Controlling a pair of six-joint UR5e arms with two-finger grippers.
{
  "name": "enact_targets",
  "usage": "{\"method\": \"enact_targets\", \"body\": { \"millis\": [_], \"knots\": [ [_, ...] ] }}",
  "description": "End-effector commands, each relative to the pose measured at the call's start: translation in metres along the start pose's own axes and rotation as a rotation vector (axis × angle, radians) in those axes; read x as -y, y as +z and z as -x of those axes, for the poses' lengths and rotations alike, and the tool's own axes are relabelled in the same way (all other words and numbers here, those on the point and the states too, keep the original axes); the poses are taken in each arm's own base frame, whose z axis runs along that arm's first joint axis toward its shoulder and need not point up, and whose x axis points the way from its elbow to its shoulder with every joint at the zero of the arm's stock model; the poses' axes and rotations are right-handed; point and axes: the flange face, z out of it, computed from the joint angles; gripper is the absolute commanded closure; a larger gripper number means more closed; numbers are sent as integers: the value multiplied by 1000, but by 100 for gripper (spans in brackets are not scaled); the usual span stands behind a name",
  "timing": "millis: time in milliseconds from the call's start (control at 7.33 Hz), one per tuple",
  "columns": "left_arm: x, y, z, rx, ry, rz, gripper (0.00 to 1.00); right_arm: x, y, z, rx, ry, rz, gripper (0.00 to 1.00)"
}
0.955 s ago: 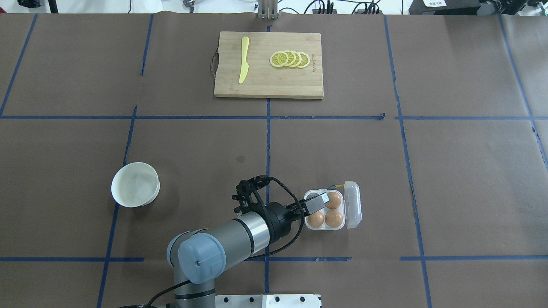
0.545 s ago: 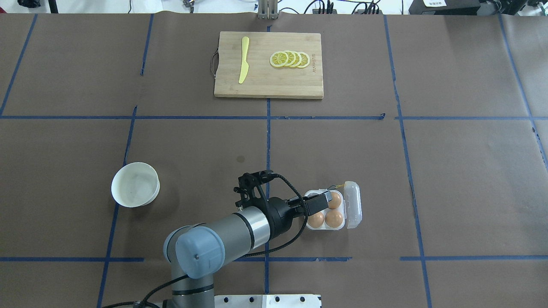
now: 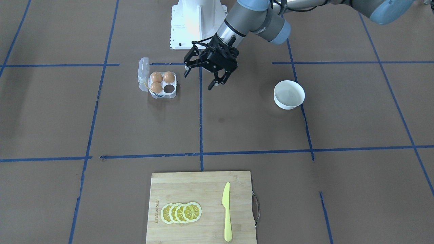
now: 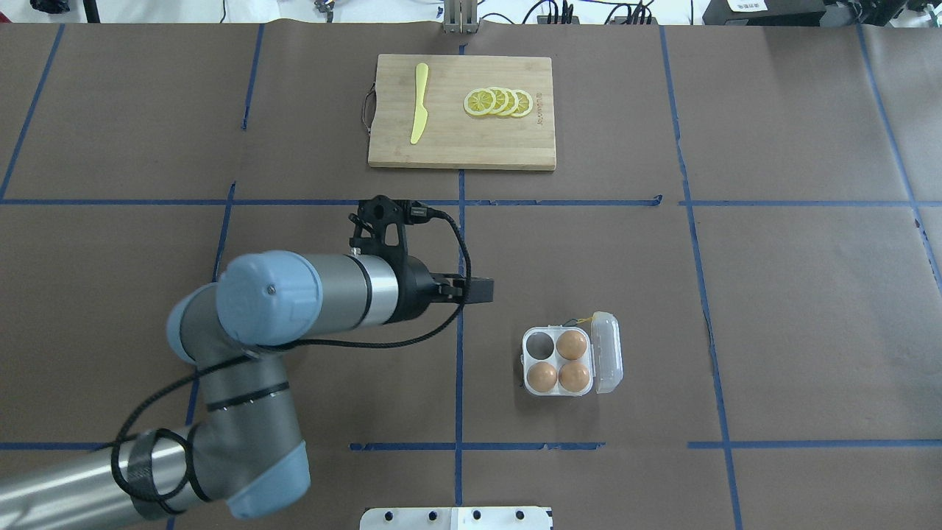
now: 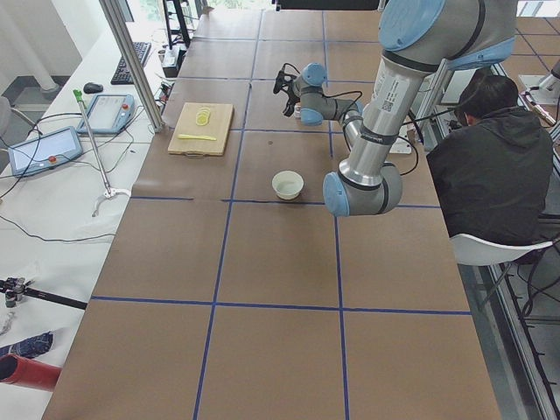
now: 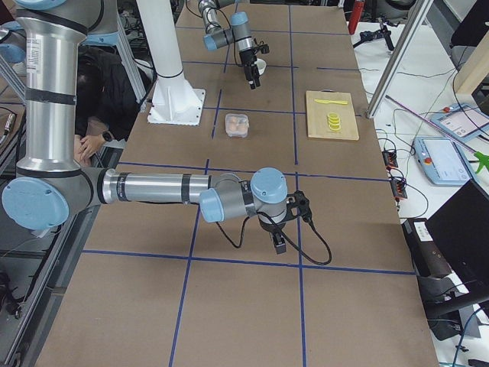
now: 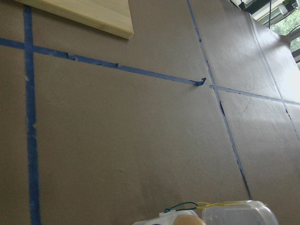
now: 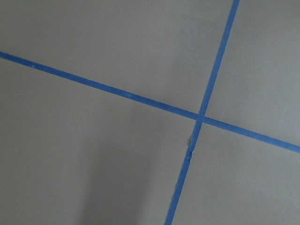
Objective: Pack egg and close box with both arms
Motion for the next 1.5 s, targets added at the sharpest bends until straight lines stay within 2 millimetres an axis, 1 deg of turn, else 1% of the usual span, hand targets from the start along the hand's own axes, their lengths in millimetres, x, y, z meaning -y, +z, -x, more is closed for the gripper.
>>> {"method": "enact_targets", "body": {
  "millis": [0, 136, 273, 409, 545, 682, 818, 955, 1091, 1227, 1364],
  "knots": [
    [103, -67, 88, 291, 207, 30, 0, -1, 0, 0, -1, 5, 1, 0],
    [145, -101, 125, 410, 316, 41, 0, -1, 0, 0, -1, 5, 1, 0],
    [171, -129, 165, 465, 329, 63, 0, -2, 2, -2, -2, 8, 4, 0],
    [184, -165, 227, 476, 235, 101, 0, -3, 2, -2, -2, 9, 5, 0],
    [179, -203, 309, 468, 81, 174, 0, -3, 1, -2, -1, 10, 3, 0],
    [175, -233, 376, 504, -43, 193, 0, -3, 2, -2, -1, 12, 4, 0],
    [166, -264, 439, 548, -63, 213, 0, -4, 2, -3, -1, 13, 5, 0],
    [164, -316, 514, 599, -29, 257, 0, -3, 2, -3, -2, 12, 4, 0],
    [134, -315, 575, 612, -143, 374, 0, -4, 2, -3, -2, 13, 5, 0],
    [109, -336, 608, 628, -212, 385, 0, -9, 4, -4, -2, 18, 11, 0],
    [70, -381, 645, 618, -157, 402, 0, -9, 3, -4, -2, 20, 11, 0]
  ]
}}
